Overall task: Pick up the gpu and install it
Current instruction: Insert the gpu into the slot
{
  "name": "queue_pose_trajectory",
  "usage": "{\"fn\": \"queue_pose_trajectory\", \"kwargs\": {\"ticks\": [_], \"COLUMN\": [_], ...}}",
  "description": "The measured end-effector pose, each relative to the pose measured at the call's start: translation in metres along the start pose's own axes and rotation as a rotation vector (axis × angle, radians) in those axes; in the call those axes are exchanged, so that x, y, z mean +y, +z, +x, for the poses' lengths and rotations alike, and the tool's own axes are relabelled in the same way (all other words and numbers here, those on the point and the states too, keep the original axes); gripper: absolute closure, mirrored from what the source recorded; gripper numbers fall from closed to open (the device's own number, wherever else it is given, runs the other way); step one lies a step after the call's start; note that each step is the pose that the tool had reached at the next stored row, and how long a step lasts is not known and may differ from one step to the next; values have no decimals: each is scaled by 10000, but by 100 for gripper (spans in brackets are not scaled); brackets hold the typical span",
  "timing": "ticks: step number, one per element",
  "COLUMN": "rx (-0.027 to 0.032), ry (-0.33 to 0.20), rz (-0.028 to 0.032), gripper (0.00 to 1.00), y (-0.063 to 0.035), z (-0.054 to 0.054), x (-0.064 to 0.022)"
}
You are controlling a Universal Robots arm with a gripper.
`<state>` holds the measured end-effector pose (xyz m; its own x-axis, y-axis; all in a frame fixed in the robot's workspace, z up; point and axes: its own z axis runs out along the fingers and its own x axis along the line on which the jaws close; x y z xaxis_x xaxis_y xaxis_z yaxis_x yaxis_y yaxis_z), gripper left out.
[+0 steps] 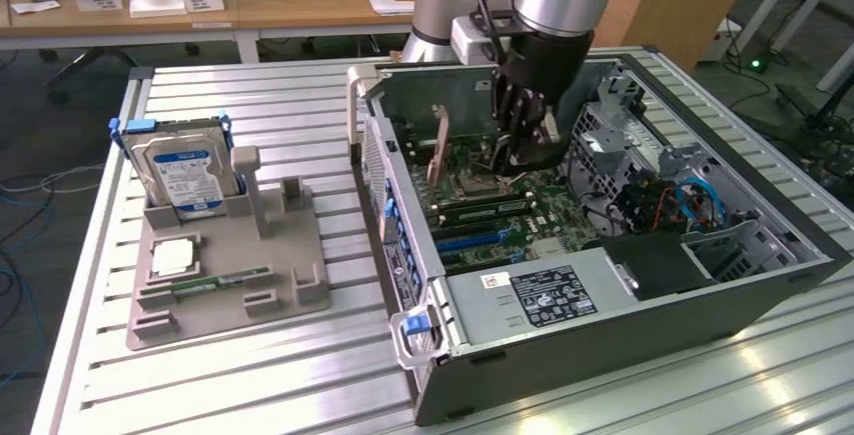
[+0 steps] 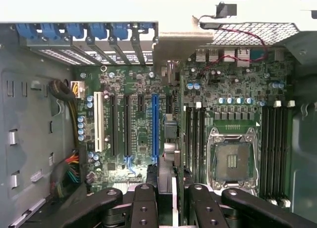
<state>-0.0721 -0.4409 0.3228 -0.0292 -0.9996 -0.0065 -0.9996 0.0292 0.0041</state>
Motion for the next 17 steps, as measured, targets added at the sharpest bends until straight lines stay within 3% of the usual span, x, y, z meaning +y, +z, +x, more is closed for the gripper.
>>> {"fn": "queue_pose_trajectory", "kwargs": {"ticks": [17], "rx": [57], "ry": [118], "rz": [-25], "gripper": [72], "y": [194], "z": [1], "x": [2]}}
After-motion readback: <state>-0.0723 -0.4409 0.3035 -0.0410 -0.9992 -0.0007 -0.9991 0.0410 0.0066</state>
